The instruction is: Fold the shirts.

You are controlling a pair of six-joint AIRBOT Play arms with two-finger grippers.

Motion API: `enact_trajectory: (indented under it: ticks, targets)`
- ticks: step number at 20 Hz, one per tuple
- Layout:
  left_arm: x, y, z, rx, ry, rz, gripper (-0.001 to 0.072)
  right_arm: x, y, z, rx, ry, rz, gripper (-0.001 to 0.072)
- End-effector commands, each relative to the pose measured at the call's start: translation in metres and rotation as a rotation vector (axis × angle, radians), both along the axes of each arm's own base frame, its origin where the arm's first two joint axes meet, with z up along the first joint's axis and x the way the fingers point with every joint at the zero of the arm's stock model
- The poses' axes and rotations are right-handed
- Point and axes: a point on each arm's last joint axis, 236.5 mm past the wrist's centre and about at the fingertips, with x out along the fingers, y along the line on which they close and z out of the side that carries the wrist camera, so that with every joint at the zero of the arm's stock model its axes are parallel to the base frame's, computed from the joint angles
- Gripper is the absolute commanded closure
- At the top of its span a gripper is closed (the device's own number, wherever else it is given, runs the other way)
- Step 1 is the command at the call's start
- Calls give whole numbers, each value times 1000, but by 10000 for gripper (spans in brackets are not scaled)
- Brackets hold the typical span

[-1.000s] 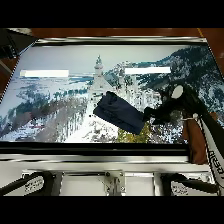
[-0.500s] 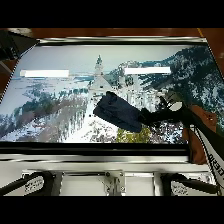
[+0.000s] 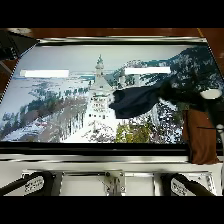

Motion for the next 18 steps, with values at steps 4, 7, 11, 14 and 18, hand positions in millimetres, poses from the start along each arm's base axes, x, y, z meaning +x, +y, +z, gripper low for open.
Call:
enact_trajectory:
  ticks: [4,7,11,14,18]
  targets:
    - [-8,-5,-4,11,18,-39,669,-30,-182,78,-108,-35,-354,644]
    - [-11,-7,-8,22,27,-53,669,-57,-244,74,-127,-8,-501,644]
    - [-11,-7,-7,21,27,-53,669,-96,-301,54,-201,97,-653,644]
    - [-12,-7,-7,22,27,-54,669,-130,-310,32,-228,234,-661,643]
    - [-17,-10,-10,29,38,-80,669,-198,-289,-5,-259,532,-531,643]
